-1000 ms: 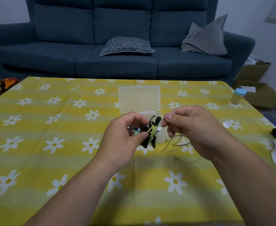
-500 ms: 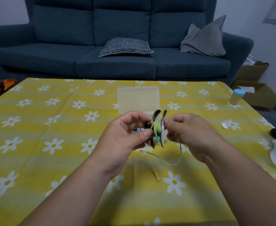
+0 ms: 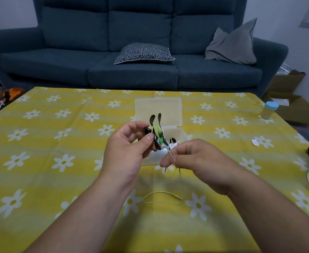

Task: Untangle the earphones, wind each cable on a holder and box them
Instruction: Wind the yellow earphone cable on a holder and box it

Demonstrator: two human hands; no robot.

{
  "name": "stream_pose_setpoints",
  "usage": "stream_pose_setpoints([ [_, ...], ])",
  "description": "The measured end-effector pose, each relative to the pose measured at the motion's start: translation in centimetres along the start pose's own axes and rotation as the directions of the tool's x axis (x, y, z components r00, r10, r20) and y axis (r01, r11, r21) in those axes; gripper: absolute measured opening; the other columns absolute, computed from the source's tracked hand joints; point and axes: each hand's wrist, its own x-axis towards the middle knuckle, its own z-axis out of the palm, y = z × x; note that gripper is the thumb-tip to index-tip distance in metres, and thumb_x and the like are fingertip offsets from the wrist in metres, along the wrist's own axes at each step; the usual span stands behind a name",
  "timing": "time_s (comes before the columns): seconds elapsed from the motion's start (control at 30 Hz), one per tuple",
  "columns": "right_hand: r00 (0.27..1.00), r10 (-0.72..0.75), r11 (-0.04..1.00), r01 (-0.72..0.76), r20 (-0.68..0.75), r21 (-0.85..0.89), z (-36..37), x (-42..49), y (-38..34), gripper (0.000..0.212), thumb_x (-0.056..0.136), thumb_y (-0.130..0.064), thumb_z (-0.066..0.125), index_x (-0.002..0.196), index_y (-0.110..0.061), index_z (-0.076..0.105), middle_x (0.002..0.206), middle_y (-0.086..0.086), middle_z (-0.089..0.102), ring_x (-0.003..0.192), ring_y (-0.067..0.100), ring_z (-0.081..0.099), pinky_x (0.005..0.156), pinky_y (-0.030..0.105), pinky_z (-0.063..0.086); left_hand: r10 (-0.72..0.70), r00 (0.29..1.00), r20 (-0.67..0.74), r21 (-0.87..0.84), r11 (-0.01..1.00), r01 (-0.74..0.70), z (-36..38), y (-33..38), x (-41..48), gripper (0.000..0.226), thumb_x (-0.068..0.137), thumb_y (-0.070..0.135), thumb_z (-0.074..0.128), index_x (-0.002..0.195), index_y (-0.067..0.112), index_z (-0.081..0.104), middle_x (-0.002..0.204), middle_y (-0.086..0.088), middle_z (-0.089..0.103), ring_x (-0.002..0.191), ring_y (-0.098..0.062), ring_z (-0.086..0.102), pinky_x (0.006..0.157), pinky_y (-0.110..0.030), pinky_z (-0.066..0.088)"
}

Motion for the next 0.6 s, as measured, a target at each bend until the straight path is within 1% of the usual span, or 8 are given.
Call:
stream_pose_setpoints([
  [0.1, 0.999, -0.048, 0.997, 0.046, 0.024, 0.062, 0.3, -0.1, -0.1, 0.024, 0.076, -0.020, 0.052, 0.078, -0.012, 0.074, 0.085, 0.006, 0.076, 0.103, 0.033, 0.063, 0.103, 0.050, 0.044, 0.035, 0.999, -0.027, 0.029, 0.999, -0.034, 0.0, -0.1, 0.0, 0.023, 0.087, -0.006, 0.065, 0.092, 0.017, 0.065, 0.075, 0.002, 0.067, 0.059, -0.015, 0.061, 0.053, -0.019, 0.048],
  [0.17, 0.998, -0.050, 0.991, 0.046, 0.028, 0.127, 0.4, -0.1, -0.2, 0.020, 0.081, -0.016, 0.052, 0.080, -0.009, 0.071, 0.071, 0.009, 0.072, 0.097, 0.041, 0.064, 0.098, 0.049, 0.047, 0.056, 0.998, -0.042, 0.060, 0.997, -0.053, 0.0, -0.1, 0.0, 0.023, 0.087, -0.005, 0.066, 0.092, 0.017, 0.066, 0.078, 0.001, 0.067, 0.062, -0.016, 0.062, 0.054, -0.019, 0.049],
  [0.2, 0.999, -0.042, 0.988, 0.038, 0.027, 0.148, 0.4, -0.1, -0.3, 0.018, 0.086, -0.012, 0.053, 0.082, -0.007, 0.070, 0.063, 0.009, 0.068, 0.087, 0.040, 0.066, 0.091, 0.044, 0.050, 0.063, 0.997, -0.047, 0.078, 0.995, -0.059, 0.0, -0.1, 0.1, 0.022, 0.087, -0.004, 0.067, 0.092, 0.018, 0.066, 0.079, 0.002, 0.068, 0.063, -0.015, 0.063, 0.055, -0.019, 0.049],
  [0.27, 0.999, -0.014, 0.989, 0.009, 0.031, 0.151, 0.5, -0.2, -0.4, 0.021, 0.096, -0.005, 0.050, 0.087, -0.004, 0.069, 0.053, 0.007, 0.059, 0.067, 0.029, 0.064, 0.079, 0.035, 0.050, 0.069, 0.996, -0.058, 0.093, 0.994, -0.063, 0.1, -0.1, 0.2, 0.022, 0.087, -0.003, 0.067, 0.091, 0.019, 0.066, 0.078, 0.004, 0.068, 0.063, -0.014, 0.063, 0.055, -0.019, 0.049],
  [0.33, 0.999, -0.003, 0.993, -0.003, 0.048, 0.121, 0.5, -0.3, -0.4, 0.024, 0.099, -0.009, 0.050, 0.088, -0.004, 0.071, 0.048, 0.006, 0.054, 0.056, 0.023, 0.059, 0.081, 0.037, 0.050, 0.067, 0.995, -0.072, 0.098, 0.993, -0.060, 0.0, -0.2, 0.3, 0.022, 0.086, -0.002, 0.068, 0.090, 0.019, 0.066, 0.076, 0.005, 0.068, 0.061, -0.014, 0.062, 0.053, -0.019, 0.048],
  [0.4, 0.999, -0.011, 0.995, 0.006, 0.051, 0.099, 0.5, -0.4, -0.6, 0.026, 0.100, -0.013, 0.052, 0.086, -0.006, 0.072, 0.047, 0.006, 0.054, 0.053, 0.021, 0.057, 0.088, 0.043, 0.051, 0.062, 0.996, -0.070, 0.109, 0.993, -0.054, -0.1, -0.2, 0.3, 0.021, 0.086, -0.001, 0.069, 0.091, 0.020, 0.066, 0.076, 0.005, 0.068, 0.061, -0.013, 0.063, 0.053, -0.018, 0.047],
  [0.47, 1.000, -0.025, 0.993, 0.025, -0.001, 0.117, 0.4, -0.5, -0.8, 0.028, 0.099, -0.014, 0.053, 0.081, -0.006, 0.072, 0.047, 0.007, 0.055, 0.053, 0.022, 0.057, 0.085, 0.044, 0.051, 0.060, 0.996, -0.060, 0.123, 0.991, -0.052, -0.2, -0.3, 0.3, 0.021, 0.086, -0.001, 0.069, 0.092, 0.019, 0.066, 0.079, 0.003, 0.068, 0.062, -0.014, 0.063, 0.053, -0.017, 0.047],
  [0.6, 0.993, -0.061, 0.987, 0.075, -0.105, 0.139, 0.2, -0.5, -1.1, 0.032, 0.098, -0.016, 0.055, 0.073, -0.005, 0.071, 0.051, 0.009, 0.059, 0.060, 0.021, 0.058, 0.074, 0.033, 0.048, 0.143, 0.988, -0.061, 0.243, 0.962, -0.124, -0.1, -0.2, 0.4, 0.023, 0.083, -0.002, 0.071, 0.090, 0.019, 0.067, 0.085, 0.000, 0.071, 0.071, -0.020, 0.066, 0.057, -0.018, 0.047],
])
